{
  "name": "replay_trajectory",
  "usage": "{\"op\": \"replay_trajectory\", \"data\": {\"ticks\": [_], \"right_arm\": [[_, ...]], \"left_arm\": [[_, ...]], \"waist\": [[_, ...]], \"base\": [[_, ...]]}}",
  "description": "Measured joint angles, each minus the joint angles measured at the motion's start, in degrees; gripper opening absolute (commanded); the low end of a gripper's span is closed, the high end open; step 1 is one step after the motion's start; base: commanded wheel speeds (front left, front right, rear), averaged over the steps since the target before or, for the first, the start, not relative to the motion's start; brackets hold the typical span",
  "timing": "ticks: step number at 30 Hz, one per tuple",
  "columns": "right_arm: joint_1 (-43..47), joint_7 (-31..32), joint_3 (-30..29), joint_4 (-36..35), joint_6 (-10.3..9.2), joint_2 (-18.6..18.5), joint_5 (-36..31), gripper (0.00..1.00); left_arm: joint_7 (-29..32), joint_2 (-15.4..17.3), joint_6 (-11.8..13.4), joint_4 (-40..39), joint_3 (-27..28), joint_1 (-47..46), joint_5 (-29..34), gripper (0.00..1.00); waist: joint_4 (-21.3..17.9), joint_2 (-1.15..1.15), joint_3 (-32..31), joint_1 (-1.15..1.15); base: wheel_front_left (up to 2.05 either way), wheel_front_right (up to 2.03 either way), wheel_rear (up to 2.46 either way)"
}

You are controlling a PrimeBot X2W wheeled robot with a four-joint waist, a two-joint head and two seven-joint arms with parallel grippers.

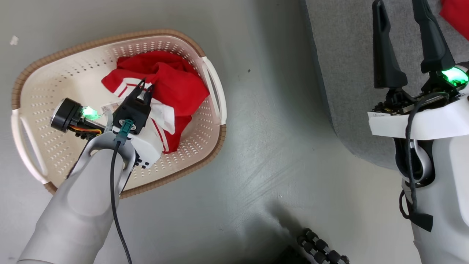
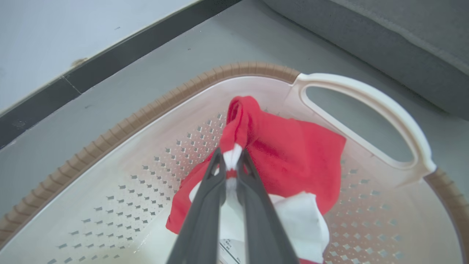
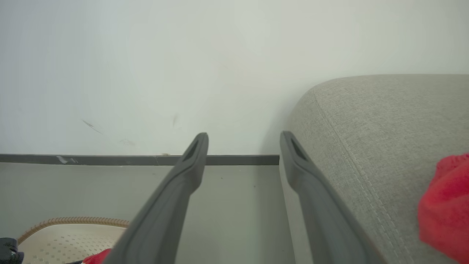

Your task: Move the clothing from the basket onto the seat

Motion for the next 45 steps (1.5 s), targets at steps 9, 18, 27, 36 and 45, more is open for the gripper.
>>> {"op": "replay_trajectory", "data": {"ticks": [9,18,27,36,45], "right_arm": [[-0.1,-0.2,0.7,2.2,0.0,0.0,-2.8,1.0],[-0.1,-0.2,1.4,4.5,0.0,-0.1,-4.7,1.0],[0.3,-0.2,1.5,7.1,0.0,-1.6,-6.5,1.0],[4.0,-0.2,3.1,10.1,0.0,-2.8,-6.6,1.0],[6.6,-0.2,5.7,12.4,0.0,-4.8,-7.0,1.0]], "left_arm": [[-1.6,0.0,0.1,-5.9,1.8,1.6,-1.5,0.0],[-1.9,0.2,1.3,-13.6,4.7,4.9,-3.4,0.0],[-2.1,1.5,2.4,-22.7,7.7,8.6,-5.3,0.0],[-2.1,3.3,2.5,-29.0,9.1,12.4,-6.2,0.0],[-2.1,4.9,1.3,-33.4,10.0,14.1,-7.8,0.0]], "waist": [[2.4,0.0,-3.8,0.0],[5.1,0.0,-8.5,0.0],[7.9,0.0,-14.0,0.0],[10.4,0.0,-19.9,0.0],[12.8,0.0,-26.1,0.0]], "base": [[0.0,0.0,0.0],[0.0,0.0,0.0],[0.0,0.0,0.0],[0.0,0.0,0.0],[0.0,0.0,0.0]]}}
